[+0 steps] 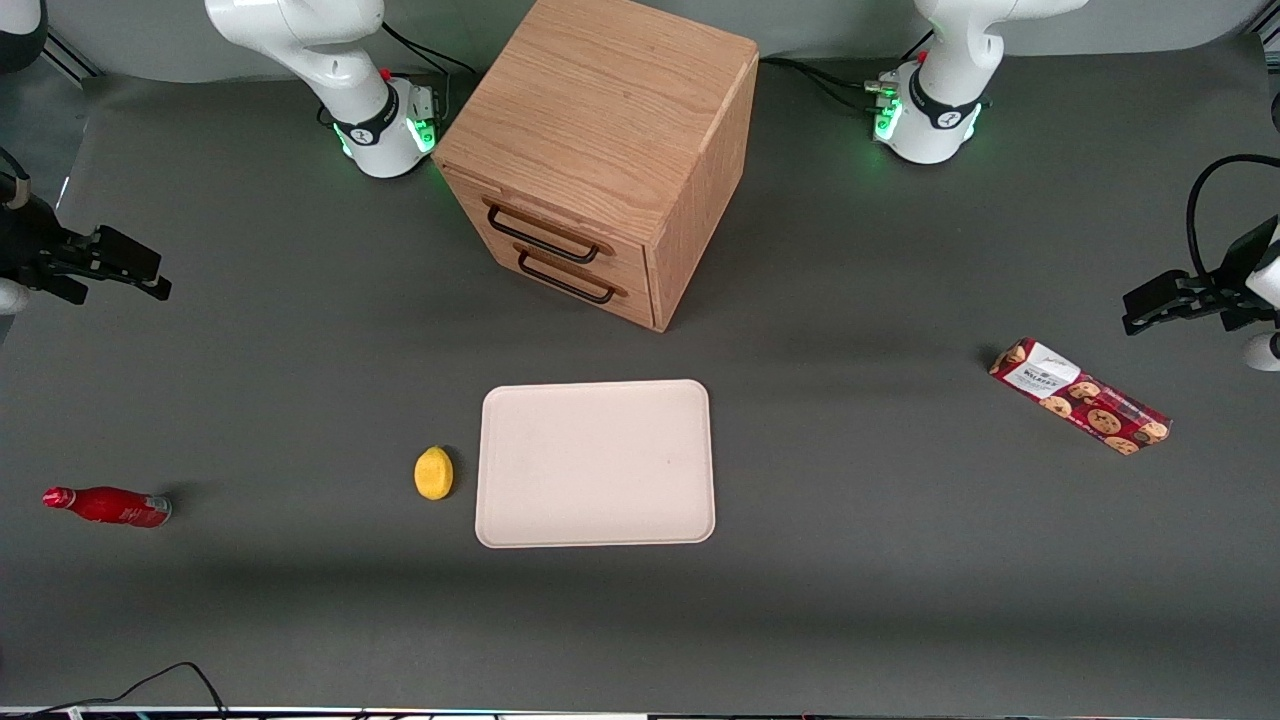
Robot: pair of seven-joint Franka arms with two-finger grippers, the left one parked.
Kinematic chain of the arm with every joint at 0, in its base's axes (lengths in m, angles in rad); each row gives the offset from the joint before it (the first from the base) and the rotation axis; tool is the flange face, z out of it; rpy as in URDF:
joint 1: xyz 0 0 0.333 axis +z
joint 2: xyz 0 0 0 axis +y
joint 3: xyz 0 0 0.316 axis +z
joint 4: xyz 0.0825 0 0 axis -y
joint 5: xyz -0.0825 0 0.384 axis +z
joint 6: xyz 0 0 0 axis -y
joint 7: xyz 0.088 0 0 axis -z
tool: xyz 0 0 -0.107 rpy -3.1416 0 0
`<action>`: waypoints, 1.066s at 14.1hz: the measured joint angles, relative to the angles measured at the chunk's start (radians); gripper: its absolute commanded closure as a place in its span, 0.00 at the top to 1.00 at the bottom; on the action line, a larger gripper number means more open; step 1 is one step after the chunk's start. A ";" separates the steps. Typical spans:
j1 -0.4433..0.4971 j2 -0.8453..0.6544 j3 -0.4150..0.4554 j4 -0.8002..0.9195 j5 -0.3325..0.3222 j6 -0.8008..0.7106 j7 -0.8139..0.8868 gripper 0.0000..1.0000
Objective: Open upper drawer
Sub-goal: 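Move the right gripper toward the upper drawer's black handle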
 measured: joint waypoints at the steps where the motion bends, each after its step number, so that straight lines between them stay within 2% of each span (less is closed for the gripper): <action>1: 0.000 0.000 0.000 0.000 0.000 0.000 0.000 1.00; 4: 0.008 0.000 0.009 0.004 0.000 0.000 -0.002 1.00; 6: 0.053 0.000 0.015 0.005 0.003 -0.004 -0.003 1.00; 15: 0.512 0.038 0.023 0.010 0.006 -0.058 -0.002 1.00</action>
